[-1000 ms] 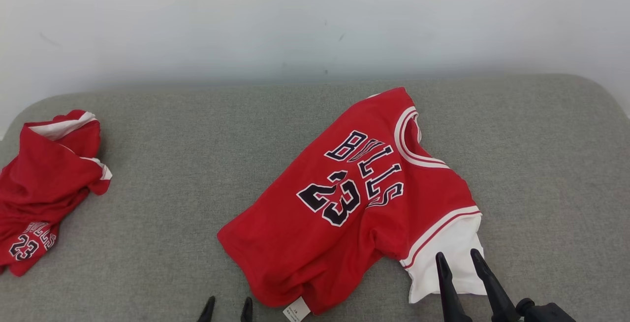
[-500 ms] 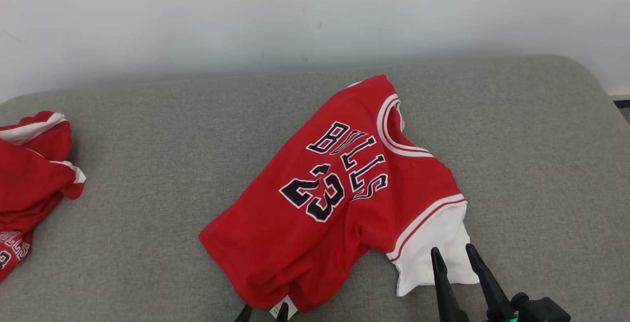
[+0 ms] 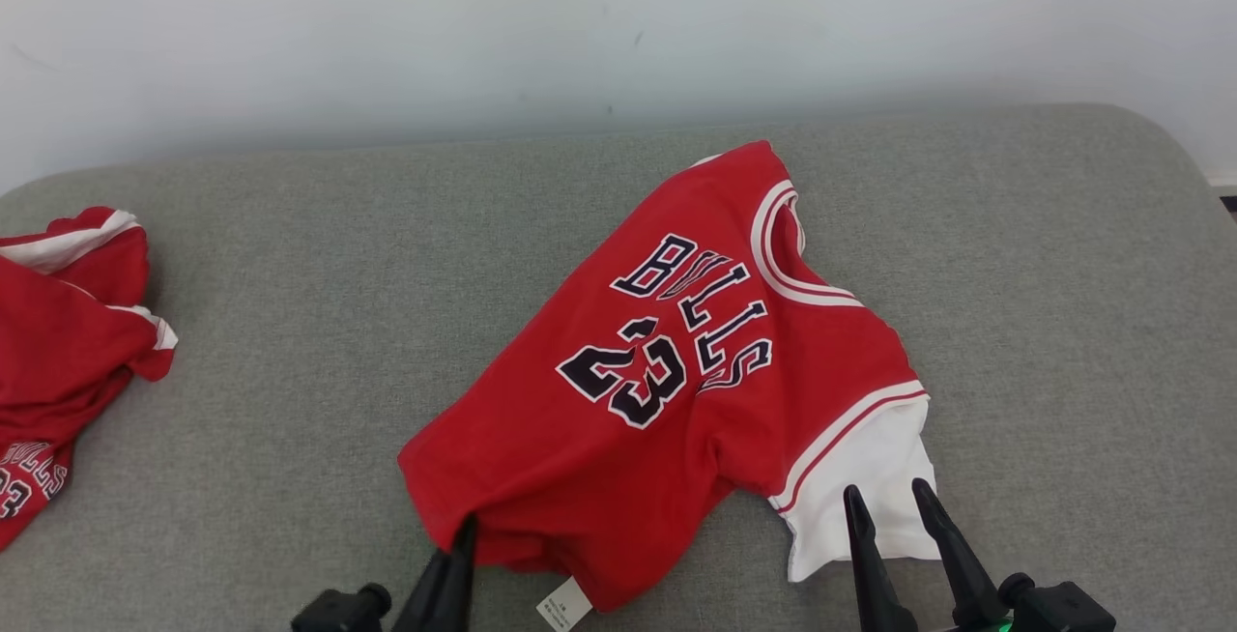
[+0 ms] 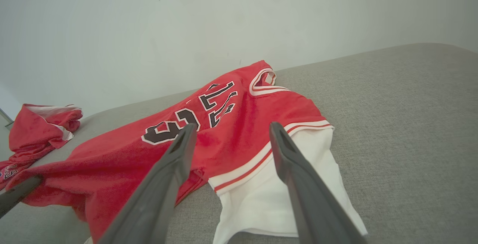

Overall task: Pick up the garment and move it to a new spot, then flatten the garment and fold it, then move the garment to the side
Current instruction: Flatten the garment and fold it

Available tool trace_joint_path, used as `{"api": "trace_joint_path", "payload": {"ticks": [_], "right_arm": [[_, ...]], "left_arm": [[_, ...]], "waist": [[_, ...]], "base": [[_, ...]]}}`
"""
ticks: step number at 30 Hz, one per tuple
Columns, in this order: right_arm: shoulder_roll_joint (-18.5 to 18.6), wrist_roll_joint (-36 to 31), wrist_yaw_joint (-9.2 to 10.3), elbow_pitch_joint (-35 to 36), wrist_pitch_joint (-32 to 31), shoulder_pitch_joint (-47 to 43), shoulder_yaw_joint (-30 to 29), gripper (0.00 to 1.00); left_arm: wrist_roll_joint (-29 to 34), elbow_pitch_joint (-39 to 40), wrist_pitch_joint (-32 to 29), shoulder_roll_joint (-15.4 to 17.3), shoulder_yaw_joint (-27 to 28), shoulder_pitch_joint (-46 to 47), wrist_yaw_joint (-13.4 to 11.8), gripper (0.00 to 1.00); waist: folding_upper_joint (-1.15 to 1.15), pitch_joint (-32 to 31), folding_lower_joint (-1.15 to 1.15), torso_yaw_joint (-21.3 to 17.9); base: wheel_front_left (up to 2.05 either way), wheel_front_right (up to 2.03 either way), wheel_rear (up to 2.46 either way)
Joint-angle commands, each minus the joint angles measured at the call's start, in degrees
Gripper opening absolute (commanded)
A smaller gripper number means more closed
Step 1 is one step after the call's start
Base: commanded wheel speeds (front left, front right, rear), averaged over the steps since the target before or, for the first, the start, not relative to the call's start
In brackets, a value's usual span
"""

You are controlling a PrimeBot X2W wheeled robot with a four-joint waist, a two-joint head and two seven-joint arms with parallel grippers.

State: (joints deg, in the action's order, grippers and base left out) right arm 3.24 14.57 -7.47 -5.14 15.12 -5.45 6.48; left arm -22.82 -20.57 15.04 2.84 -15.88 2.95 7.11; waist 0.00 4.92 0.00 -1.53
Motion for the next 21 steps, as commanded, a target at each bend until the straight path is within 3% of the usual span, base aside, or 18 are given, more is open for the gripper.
{"api": "trace_joint_path", "payload": {"ticks": [1, 9, 17, 21], "right_arm": [[-0.2, -0.14, -0.07, -0.17, 0.03, 0.46, 0.01, 1.0], [-0.29, -0.23, -0.07, -0.57, 0.03, 0.12, -0.28, 1.0], [-0.34, -0.19, -0.07, -0.86, 0.03, -0.09, -0.88, 1.0], [-0.36, -0.34, -0.07, -1.32, 0.03, 0.19, -0.96, 1.0]], "left_arm": [[1.88, 1.9, 0.21, 0.09, 2.14, 1.05, 0.26, 0.0], [6.8, 10.11, 0.21, 1.61, 10.07, -1.99, 0.3, 0.0], [8.11, 17.95, 0.2, 4.05, 9.07, -6.35, 0.26, 0.0], [8.06, 18.06, 0.2, 4.6, 8.75, -6.91, 0.27, 0.0]], "waist": [[0.0, 0.11, 0.0, 0.62], [0.0, 0.26, 0.0, 2.01], [0.0, 0.58, 0.0, 2.67], [0.0, 0.73, 0.0, 2.71]], "base": [[0.0, 0.0, 0.0], [0.0, 0.0, 0.0], [0.0, 0.0, 0.0], [0.0, 0.0, 0.0]]}}
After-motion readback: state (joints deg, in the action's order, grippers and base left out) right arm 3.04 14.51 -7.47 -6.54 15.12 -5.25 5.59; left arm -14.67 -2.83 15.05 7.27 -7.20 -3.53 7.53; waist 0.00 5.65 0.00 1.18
